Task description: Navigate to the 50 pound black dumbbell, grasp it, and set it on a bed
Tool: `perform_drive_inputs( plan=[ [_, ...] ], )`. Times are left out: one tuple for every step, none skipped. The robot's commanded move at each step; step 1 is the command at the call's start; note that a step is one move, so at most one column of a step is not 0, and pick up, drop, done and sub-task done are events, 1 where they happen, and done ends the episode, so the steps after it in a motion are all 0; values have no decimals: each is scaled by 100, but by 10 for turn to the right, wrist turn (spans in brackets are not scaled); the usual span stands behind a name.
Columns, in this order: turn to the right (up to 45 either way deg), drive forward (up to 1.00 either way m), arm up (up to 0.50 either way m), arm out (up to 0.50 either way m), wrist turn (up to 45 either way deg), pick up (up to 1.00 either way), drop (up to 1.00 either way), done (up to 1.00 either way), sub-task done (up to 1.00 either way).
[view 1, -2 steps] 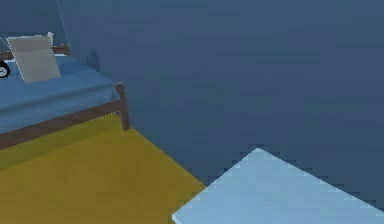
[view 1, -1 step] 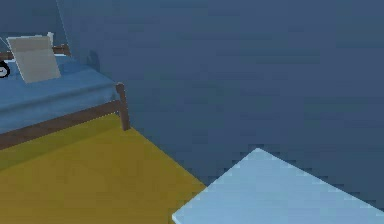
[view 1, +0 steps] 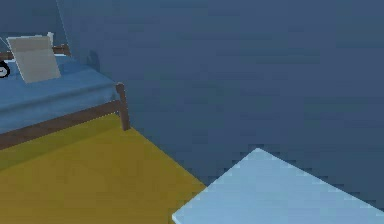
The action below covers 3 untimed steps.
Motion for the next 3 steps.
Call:
perform_drive_inputs(
  plan=[
    [0,0,0,0,450,0,0,0,0],
    [0,0,0,0,450,0,0,0,0],
    [0,0,0,0,450,0,0,0,0]
  ],
)
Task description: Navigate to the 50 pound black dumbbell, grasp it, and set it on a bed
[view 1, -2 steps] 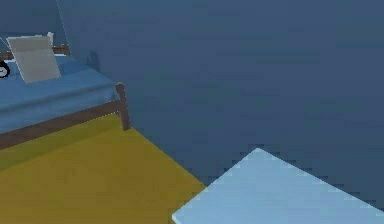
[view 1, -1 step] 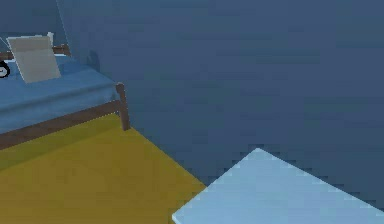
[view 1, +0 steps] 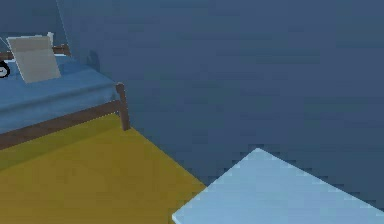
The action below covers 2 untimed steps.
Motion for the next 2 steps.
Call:
perform_drive_inputs(
  plan=[
    [0,0,0,0,60,0,0,0,0],
    [0,0,-30,0,0,0,0,0,0]
  ],
)
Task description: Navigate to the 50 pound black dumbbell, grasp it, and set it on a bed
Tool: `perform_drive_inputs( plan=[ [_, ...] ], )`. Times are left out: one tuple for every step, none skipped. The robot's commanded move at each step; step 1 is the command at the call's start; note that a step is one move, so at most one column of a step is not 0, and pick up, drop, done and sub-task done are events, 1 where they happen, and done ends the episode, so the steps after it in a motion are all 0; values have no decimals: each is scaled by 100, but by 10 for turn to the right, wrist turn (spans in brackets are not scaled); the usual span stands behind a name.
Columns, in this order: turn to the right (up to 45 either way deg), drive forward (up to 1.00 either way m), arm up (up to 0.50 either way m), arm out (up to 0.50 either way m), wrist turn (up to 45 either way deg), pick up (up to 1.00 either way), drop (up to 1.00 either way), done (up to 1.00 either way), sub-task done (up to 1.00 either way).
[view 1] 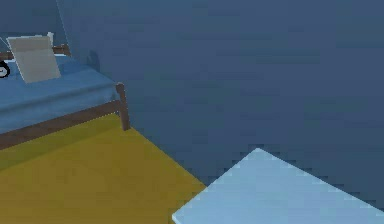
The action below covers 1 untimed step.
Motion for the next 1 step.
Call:
perform_drive_inputs(
  plan=[
    [0,0,0,0,0,100,0,0,0]
  ],
)
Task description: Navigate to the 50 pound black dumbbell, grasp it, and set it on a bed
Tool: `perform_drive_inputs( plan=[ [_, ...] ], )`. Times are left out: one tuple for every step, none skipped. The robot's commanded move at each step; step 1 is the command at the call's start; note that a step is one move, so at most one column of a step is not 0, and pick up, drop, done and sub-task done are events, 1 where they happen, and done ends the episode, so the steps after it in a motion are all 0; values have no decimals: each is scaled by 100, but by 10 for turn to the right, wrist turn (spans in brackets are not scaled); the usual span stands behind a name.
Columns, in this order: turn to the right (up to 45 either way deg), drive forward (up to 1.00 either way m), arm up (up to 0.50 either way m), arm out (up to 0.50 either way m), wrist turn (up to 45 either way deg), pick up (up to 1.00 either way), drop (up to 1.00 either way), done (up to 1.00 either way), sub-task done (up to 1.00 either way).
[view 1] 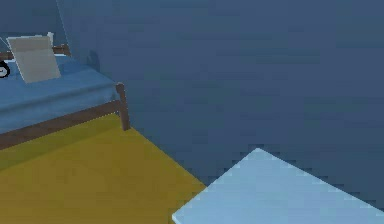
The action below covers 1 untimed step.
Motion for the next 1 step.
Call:
perform_drive_inputs(
  plan=[
    [0,0,10,0,0,0,0,0,0]
  ],
)
